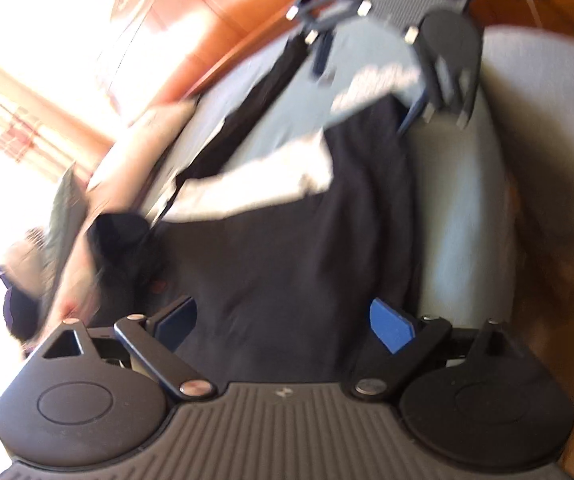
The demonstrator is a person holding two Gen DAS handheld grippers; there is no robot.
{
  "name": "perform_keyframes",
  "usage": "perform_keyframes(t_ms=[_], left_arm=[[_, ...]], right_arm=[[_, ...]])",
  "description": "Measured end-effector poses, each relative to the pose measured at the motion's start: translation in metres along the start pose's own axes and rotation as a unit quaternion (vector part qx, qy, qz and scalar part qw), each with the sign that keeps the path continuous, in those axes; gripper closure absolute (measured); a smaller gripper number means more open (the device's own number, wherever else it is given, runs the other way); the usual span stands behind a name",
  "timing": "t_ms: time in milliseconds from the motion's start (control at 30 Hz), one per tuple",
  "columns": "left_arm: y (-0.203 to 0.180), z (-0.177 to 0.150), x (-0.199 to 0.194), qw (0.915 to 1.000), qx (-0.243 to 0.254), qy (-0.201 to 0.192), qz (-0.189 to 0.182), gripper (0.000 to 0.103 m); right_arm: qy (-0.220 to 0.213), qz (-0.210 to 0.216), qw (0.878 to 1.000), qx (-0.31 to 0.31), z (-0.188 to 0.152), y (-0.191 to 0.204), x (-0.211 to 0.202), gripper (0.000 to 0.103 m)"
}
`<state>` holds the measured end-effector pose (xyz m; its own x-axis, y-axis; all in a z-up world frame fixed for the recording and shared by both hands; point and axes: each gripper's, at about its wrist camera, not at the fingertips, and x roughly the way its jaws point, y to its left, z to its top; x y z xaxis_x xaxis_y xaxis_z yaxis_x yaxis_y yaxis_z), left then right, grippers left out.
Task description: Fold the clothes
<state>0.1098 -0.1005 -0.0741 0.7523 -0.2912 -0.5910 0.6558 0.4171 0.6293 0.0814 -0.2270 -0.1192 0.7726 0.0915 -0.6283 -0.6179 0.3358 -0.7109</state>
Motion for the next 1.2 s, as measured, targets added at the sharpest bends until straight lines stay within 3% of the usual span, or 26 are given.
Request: perform_keyframes(t_ms=[133,233,367,600,767,967,1200], left_arm=[[-0.022,0.018,0.028,0.9985,-0.017,-0.028,-0.045,0.009],[-0.044,0.026,0.043,0.9985,0.007,-0.021,-0.049,0.009],[-0.046,0.031,0.044,0.9982,-0.018,-0.026,-0.050,0.009],[-0.029,0.042,0.046,0.9963,-0.051,-0.052,-0.047,0.009],[-0.030,0.053,0.059,0.9962,-0.047,-0.066,-0.034,0.009],[-0.045,0.067,0.083,0.9977,-0.006,-0.063,-0.026,0.009],[-0.056,0.058,0.088,0.9972,0.041,-0.051,0.038,0.007]], right_arm=[[0.003,-0.001,1.000,0.006,0.000,-0.006,0.003,0.010],[0.006,0.004,1.000,0.008,0.001,-0.007,0.000,0.010],[0.017,0.038,0.999,-0.009,-0.004,-0.005,-0.006,0.010],[0.049,0.004,0.999,0.020,-0.017,-0.005,0.013,0.010],[0.056,-0.041,0.997,0.028,-0.016,-0.008,0.009,0.010],[0.056,-0.065,0.995,0.045,-0.013,-0.020,-0.001,0.010],[0.049,-0.072,0.995,0.044,-0.009,-0.029,-0.006,0.010]])
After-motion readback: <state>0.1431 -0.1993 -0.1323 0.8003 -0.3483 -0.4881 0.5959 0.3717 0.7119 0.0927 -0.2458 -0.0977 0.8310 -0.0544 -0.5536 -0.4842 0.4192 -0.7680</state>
